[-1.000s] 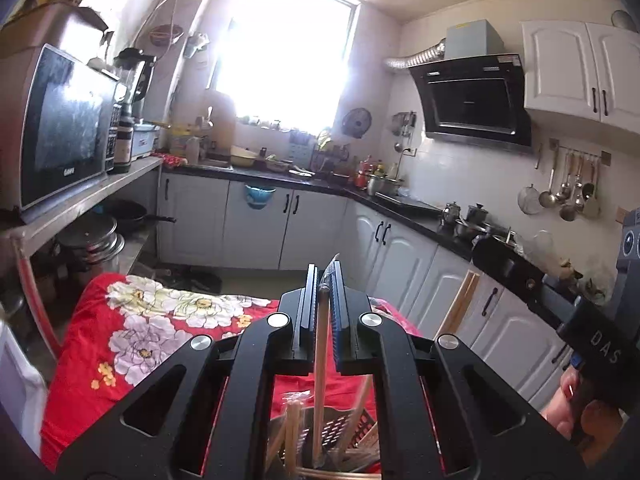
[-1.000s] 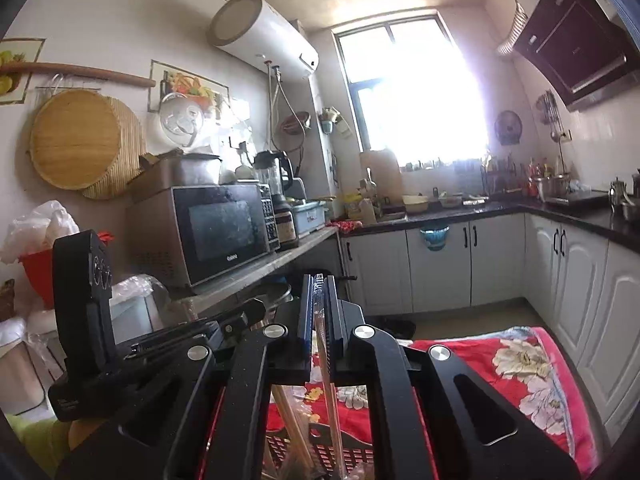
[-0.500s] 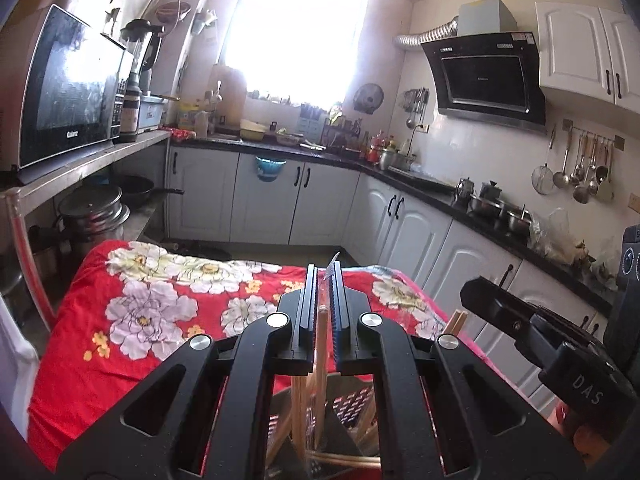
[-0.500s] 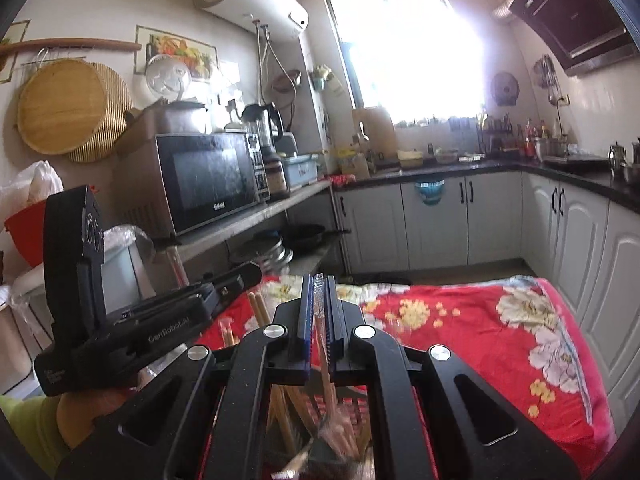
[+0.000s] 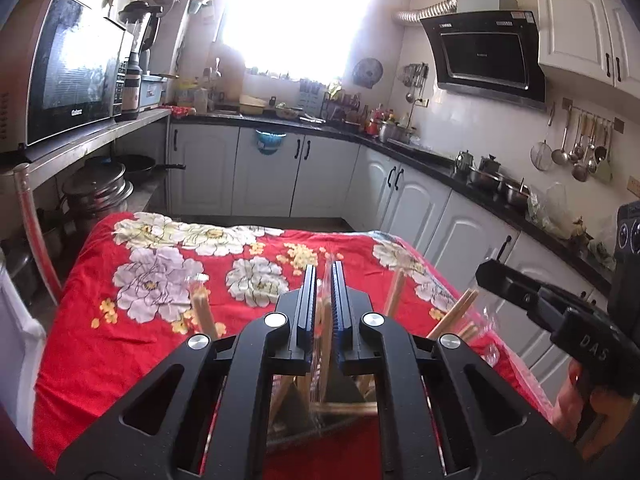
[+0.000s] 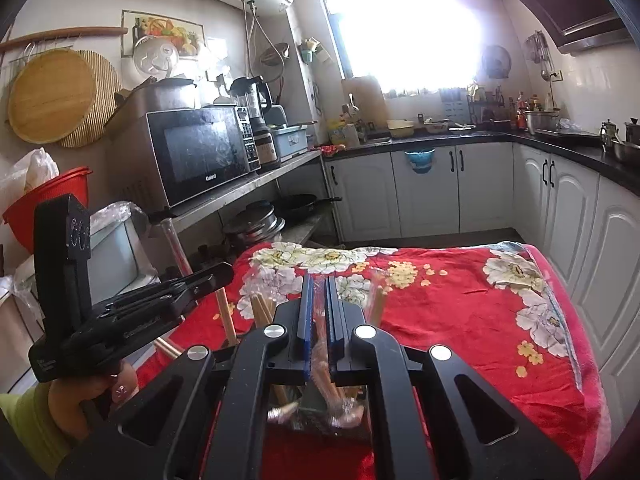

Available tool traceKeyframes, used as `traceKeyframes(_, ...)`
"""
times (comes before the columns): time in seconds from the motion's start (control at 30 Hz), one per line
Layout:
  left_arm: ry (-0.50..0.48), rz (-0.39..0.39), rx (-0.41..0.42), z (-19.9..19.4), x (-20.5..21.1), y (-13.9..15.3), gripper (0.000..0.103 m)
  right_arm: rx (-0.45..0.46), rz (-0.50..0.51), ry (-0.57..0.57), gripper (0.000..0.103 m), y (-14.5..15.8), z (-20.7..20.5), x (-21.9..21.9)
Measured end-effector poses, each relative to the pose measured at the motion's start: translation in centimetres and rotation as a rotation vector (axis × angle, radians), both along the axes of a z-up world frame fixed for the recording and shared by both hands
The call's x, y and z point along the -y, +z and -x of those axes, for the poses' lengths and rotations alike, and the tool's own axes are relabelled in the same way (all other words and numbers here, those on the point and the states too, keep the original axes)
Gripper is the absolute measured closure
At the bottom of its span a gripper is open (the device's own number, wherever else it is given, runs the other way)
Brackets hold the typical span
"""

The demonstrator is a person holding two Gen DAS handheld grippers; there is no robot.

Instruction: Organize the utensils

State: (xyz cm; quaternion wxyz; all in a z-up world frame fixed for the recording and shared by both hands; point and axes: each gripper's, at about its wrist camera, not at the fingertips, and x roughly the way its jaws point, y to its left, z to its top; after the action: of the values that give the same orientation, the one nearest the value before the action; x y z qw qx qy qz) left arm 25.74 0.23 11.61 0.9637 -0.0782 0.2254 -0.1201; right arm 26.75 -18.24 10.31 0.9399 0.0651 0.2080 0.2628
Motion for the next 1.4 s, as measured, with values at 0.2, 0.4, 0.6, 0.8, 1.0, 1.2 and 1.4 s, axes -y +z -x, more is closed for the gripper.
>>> traceKeyframes(0.2, -0.011, -0.013, -0.032, 1.2, 0.2, -0.6, 0.086, -0.022, 0.021, 0.004, 0.096, -0.2, 1.1, 0.1)
traceKeyframes(0.4, -0.013, -0.013, -0.050, 2.5, -0.1, -0.9, 0.074, -0.047, 0.040, 0.002, 0.093, -0.7, 2.1, 0.2)
traceKeyframes(0.6, -0.019, -0.015, -0.062, 4.0, -0.2, -0.8, 0.055, -0.055, 0.041, -0.007, 0.087, -0.8, 3.2, 0.7)
traceKeyframes(0.8, -0.024, -0.008, -0.080, 5.4, -0.5, -0.9, 0.041, -0.051, 0.047, -0.017, 0.075, -0.6, 4.7, 1.1)
traceKeyframes(1.0, -0.029, -0.017, -0.092, 7.3, -0.6, -1.3, 0.028, -0.047, 0.068, -0.019, 0.064, -1.2, 6.6, 1.1)
traceKeyframes(1.2, -0.021, -0.018, -0.111, 9.7, -0.9, -2.4, 0.017, -0.049, 0.099, -0.019, 0.048, -2.7, 9.0, 0.8)
traceKeyframes(1.4, 0.003, -0.025, -0.132, 11.6, -1.1, -3.8, 0.011, -0.043, 0.121, -0.037, 0.028, -4.3, 11.1, 0.5)
